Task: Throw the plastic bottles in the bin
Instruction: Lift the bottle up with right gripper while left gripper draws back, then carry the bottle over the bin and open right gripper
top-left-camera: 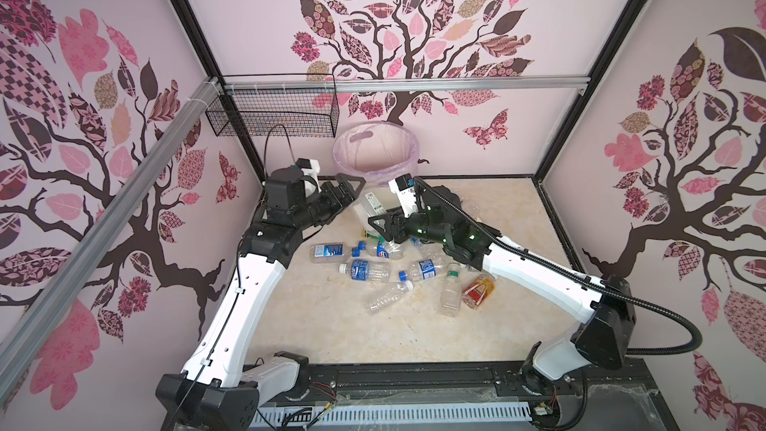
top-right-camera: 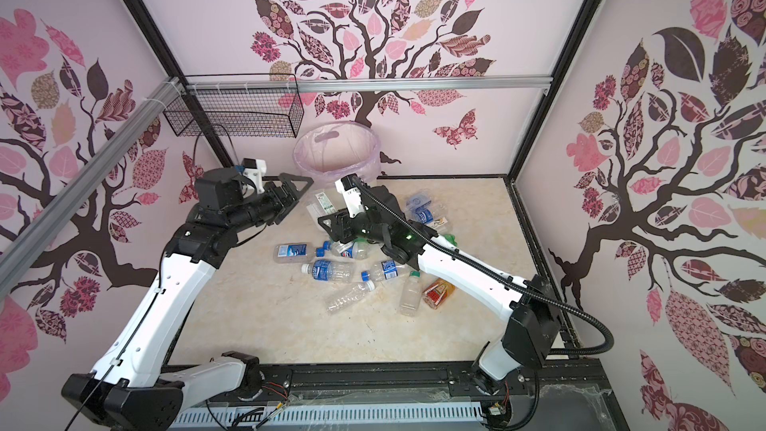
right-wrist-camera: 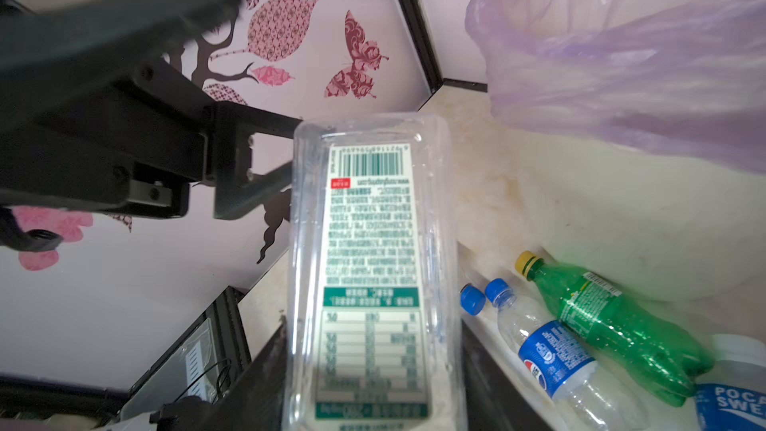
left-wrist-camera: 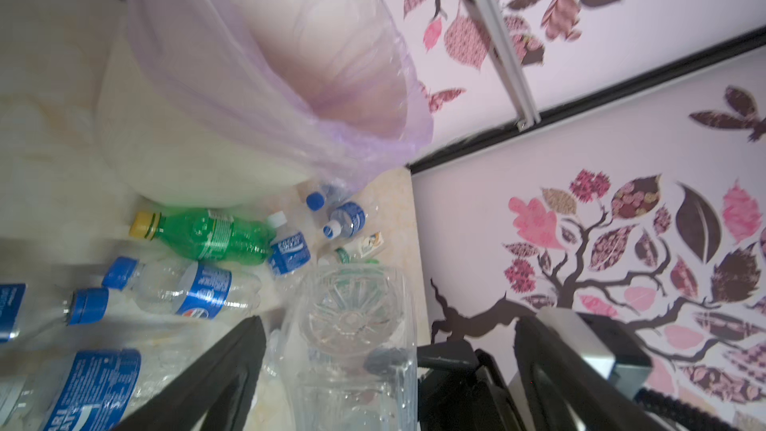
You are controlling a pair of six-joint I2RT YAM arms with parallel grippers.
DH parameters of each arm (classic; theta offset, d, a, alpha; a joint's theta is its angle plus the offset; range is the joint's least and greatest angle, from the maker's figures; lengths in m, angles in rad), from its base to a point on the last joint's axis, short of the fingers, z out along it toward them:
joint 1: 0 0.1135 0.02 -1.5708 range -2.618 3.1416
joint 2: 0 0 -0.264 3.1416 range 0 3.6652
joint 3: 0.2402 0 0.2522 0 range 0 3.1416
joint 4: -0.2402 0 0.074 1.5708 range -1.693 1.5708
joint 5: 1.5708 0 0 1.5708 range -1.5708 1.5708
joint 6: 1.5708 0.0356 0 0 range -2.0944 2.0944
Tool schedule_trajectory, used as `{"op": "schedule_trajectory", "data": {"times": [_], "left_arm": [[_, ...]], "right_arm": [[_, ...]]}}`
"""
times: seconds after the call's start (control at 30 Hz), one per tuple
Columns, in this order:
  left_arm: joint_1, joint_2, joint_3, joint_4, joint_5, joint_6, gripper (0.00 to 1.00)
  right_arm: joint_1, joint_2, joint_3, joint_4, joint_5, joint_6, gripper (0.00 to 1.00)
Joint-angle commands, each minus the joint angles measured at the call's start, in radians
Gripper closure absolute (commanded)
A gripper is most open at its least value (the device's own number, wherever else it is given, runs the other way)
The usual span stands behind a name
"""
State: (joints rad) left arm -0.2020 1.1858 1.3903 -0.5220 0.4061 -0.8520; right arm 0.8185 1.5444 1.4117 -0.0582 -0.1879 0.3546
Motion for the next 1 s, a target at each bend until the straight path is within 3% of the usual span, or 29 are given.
{"op": "schedule_trajectory", "data": {"times": [0.0,0.23,0.47,0.63,0.77,0.9,0.97], "left_arm": [[0.042,-0.015,0.102,-0.059,-0.003,0.072,0.03],[0.04,-0.026,0.154,-0.066,-0.01,0.142,0.03],[0.039,-0.047,0.18,-0.107,-0.063,0.254,0.03],[0.04,-0.057,0.157,-0.115,-0.112,0.288,0.03],[0.04,-0.052,0.118,-0.095,-0.123,0.29,0.03],[0.041,-0.04,0.1,-0.101,-0.131,0.286,0.03],[0.041,-0.036,0.084,-0.1,-0.124,0.283,0.03]], "right_arm": [[-0.047,0.029,0.122,-0.098,0.083,-0.047,0.57],[-0.083,0.085,0.397,-0.159,0.235,-0.197,0.57],[-0.095,0.148,0.678,-0.058,0.377,-0.325,0.56],[-0.113,0.251,0.807,0.014,0.379,-0.315,0.53],[-0.158,0.48,1.0,-0.098,0.352,-0.236,0.5],[-0.203,0.702,1.239,-0.22,0.313,-0.192,0.33],[-0.237,0.709,1.175,-0.202,0.27,-0.122,0.15]]}}
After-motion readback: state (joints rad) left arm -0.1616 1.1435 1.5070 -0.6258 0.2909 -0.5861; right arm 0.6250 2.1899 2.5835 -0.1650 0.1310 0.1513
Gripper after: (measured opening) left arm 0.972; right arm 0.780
